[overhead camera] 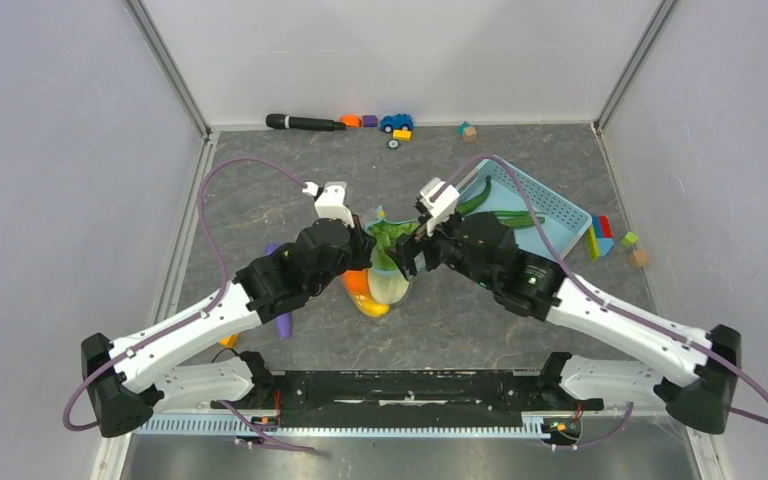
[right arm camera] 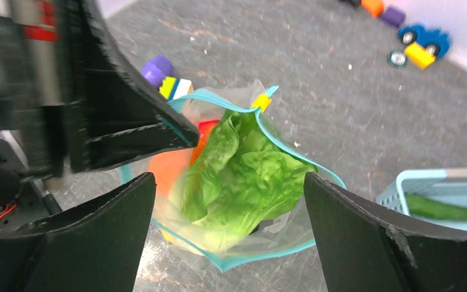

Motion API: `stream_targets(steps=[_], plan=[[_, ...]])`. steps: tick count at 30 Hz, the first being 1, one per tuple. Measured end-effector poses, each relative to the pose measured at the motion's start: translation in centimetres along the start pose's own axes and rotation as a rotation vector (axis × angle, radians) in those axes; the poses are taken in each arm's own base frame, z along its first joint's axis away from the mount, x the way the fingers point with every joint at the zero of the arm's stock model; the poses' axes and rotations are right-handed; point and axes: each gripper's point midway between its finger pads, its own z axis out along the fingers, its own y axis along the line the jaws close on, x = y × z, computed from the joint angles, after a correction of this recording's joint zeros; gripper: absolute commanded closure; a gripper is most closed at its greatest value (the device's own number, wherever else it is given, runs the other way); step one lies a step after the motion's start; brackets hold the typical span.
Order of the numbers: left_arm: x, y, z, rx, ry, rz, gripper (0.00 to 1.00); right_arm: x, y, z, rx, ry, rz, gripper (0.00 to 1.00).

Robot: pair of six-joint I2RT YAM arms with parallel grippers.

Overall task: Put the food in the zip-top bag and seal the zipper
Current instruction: Adjust the zipper food storage bag at the center of the board, then pick up the fake vegetable from the bin.

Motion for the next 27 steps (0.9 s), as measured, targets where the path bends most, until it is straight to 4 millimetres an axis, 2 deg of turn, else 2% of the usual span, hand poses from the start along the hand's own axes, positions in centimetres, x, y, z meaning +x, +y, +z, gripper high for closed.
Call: stream_targets(steps=[5,7,9,11,13,17,20,23,27], plan=[[-0.2,0.6,0.1,-0.034,-0.014,-0.002,0.98,-3.3,0.1,-3.5,-0.044,-0.118,-0.023,0.02],[-0.1,0.9,0.0,-0.043,-0.015,0.0,0.98,-3.9,-0.5,-4.3,-0.025,-0.14,-0.022,0.02],[-0.2,1.0,-0.1,-0.045,-0.014,0.001,0.98,-4.2,-2.0,-4.9,0.025,-0.15,-0.014,0.02],[-0.2,1.0,-0.3,-0.046,-0.014,0.001,0.98,-4.1,-4.4,-5.1,0.104,-0.139,-0.001,0.02],[-0.2,1.1,-0.5,-0.045,-0.013,0.001,0.98,-3.4,-7.7,-5.1,0.202,-0.106,0.017,0.02],[-0.1,1.3,-0.8,-0.04,-0.012,0.001,0.98,-1.0,-15.0,-5.5,0.446,0.001,0.085,0.02],[0.2,1.5,-0.9,-0.039,-0.012,0.002,0.98,1.2,-19.2,-6.3,0.585,0.069,0.159,0.02],[0.3,1.5,-0.9,-0.035,-0.008,0.007,0.98,3.2,-22.5,-6.7,0.654,0.131,0.19,0.02],[0.4,1.3,-0.9,-0.024,-0.004,0.014,0.98,6.2,-27.2,-6.1,0.641,0.258,0.206,0.02]])
